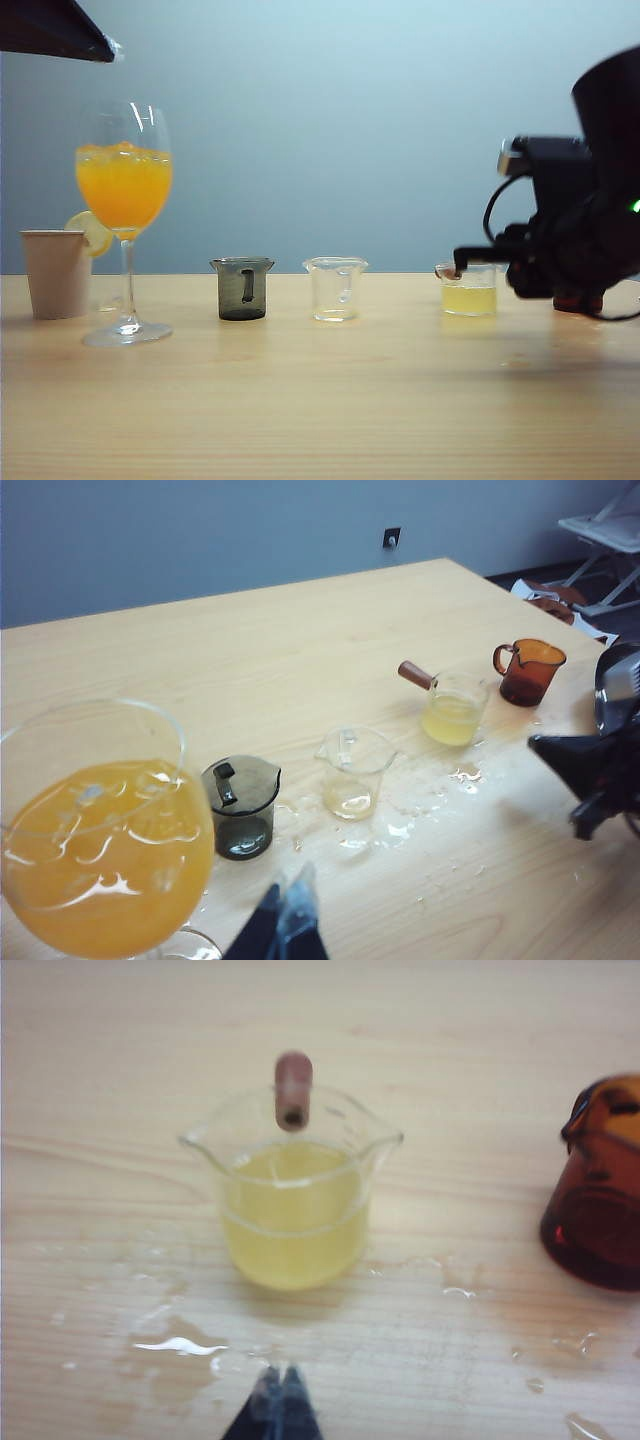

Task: Pick up the third measuring cup from the left, pour the pineapple juice inside into the goblet, and finally put the measuring cup back in its original place.

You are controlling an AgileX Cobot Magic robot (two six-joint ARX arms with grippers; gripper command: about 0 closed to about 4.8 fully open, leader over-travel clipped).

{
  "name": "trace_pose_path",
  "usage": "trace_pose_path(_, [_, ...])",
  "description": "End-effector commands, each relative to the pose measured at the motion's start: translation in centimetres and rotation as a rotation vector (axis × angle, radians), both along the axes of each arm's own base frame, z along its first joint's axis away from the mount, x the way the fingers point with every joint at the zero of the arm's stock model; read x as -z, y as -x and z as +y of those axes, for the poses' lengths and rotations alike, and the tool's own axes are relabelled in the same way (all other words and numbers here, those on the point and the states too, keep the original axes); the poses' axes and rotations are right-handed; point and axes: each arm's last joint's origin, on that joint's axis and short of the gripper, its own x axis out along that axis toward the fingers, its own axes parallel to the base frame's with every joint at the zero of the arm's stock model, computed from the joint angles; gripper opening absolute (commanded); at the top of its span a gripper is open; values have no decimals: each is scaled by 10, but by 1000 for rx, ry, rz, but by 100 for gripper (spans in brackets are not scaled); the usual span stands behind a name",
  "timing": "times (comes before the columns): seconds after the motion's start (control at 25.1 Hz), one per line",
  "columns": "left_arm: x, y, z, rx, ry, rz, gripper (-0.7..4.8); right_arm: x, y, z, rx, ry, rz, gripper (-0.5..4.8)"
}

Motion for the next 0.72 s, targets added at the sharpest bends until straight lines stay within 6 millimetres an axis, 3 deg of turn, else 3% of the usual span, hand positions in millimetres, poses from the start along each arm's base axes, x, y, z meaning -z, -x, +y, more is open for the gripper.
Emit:
trace_pose_path(0.04, [-4, 0, 0, -3, 5, -27, -5, 0, -13, 5, 11, -13, -34, 40])
trace_pose_path(0.08, [-3, 0, 0, -3, 4, -25, -5, 1, -15, 6, 14, -13, -35, 110])
trace_pose_path(0.12, [-3, 0, 0, -4, 4, -25, -5, 1, -20, 8, 19, -13, -39, 266])
trace_pose_path(0.24, [-3, 0, 0, -4, 4, -26, -5, 0, -28, 10, 24, -18, -50, 450])
trace_pose_path(0.32, [-3, 0, 0, -4, 4, -25, -5, 1, -34, 10, 28, -8, -53, 477])
trace_pose_path(0.72, [1, -4, -2, 3, -39, -15, -5, 11, -72, 9, 7, -6, -55, 479])
